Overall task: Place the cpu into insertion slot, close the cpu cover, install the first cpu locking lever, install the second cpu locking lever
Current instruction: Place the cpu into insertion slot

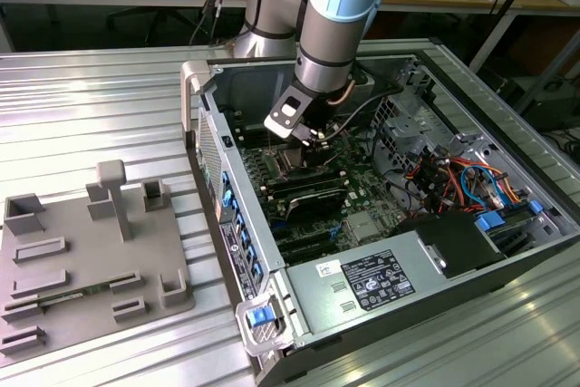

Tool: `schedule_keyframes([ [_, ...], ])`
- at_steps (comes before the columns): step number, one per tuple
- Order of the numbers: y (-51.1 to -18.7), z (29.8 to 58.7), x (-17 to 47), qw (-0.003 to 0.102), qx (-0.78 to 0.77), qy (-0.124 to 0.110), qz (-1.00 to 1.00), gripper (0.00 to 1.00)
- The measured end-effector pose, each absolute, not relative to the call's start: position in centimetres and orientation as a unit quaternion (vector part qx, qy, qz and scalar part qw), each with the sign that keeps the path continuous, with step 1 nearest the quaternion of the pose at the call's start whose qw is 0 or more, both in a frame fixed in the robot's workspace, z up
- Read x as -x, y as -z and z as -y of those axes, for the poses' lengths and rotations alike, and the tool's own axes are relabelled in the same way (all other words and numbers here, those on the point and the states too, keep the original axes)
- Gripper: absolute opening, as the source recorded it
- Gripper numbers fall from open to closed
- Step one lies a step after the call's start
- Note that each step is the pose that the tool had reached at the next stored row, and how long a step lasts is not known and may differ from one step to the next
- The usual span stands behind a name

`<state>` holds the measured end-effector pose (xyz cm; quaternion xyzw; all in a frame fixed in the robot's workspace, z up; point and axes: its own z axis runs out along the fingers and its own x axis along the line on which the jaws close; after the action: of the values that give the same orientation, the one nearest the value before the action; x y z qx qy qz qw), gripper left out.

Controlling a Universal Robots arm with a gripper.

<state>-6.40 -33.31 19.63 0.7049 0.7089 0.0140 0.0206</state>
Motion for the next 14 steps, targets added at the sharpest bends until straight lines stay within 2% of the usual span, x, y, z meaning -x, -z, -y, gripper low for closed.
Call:
schedule_keyframes([
  [13,-19.40,33.31,6.38,0.020,-0.704,-0.014,-0.710,0.55],
  [14,-19.50,33.27,6.37,0.020,-0.704,-0.014,-0.710,0.68],
])
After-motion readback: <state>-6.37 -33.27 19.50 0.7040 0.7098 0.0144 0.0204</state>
